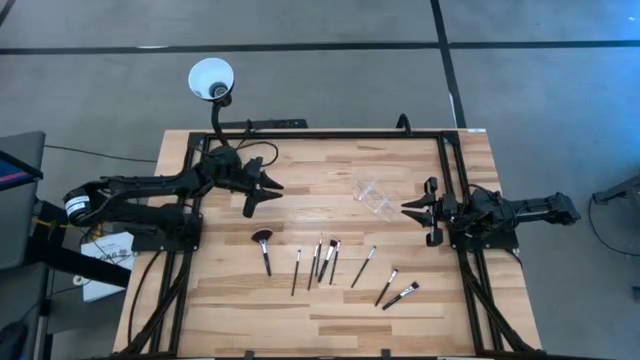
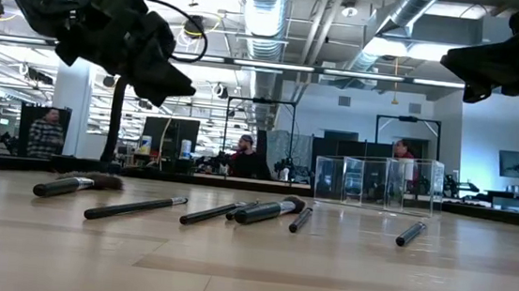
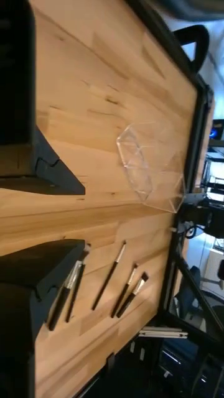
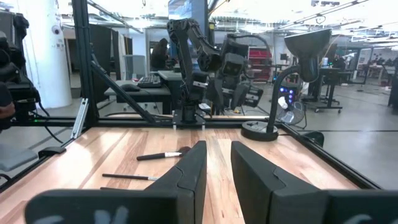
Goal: Sort items
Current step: Put the highlighter brush into the left side of the transparent organizer
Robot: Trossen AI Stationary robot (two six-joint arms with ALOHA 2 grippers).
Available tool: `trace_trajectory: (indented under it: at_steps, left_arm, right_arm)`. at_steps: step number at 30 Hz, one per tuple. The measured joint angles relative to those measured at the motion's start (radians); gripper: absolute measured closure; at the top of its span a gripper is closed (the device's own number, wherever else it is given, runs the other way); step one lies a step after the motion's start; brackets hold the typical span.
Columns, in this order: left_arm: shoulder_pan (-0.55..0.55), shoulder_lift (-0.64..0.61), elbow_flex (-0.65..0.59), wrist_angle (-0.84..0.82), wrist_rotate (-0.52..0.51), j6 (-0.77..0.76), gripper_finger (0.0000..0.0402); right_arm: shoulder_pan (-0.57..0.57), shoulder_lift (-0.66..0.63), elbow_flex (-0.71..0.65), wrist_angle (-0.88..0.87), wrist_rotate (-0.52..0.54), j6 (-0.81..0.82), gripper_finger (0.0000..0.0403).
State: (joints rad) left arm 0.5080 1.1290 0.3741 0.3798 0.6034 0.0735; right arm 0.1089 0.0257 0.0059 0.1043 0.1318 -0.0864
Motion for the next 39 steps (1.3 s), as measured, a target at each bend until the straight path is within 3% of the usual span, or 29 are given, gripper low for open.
trace_trajectory:
  at_steps: [10, 23, 27, 30, 35, 39]
  left_arm:
    - [-0.001, -0.019, -0.058, 0.002, 0.005, 0.000, 0.0280]
    - [-0.003, -0.024, -0.070, 0.002, 0.243, 0.007, 0.0280]
    - [-0.011, -0.024, -0.070, 0.002, 0.243, 0.018, 0.0280]
    - [-0.016, -0.024, -0.070, 0.002, 0.243, 0.048, 0.0280]
    - [-0.016, -0.024, -0.070, 0.002, 0.243, 0.051, 0.0280]
    - [-0.016, -0.024, -0.070, 0.002, 0.243, 0.050, 0.0280]
  right_arm:
    - [0.000, 0.000, 0.000, 0.000, 0.001, 0.000, 0.0338]
    - [0.000, 0.000, 0.003, 0.000, 0.006, 0.000, 0.0338]
    - [0.000, 0.000, 0.005, 0.020, 0.003, 0.015, 0.0338]
    - [0.003, 0.000, 0.007, 0.036, -0.001, 0.111, 0.0338]
    - [-0.014, 0.000, 0.008, 0.106, 0.004, 0.048, 0.0338]
    - [-0.015, 0.000, 0.010, 0.170, 0.002, 0.114, 0.0338]
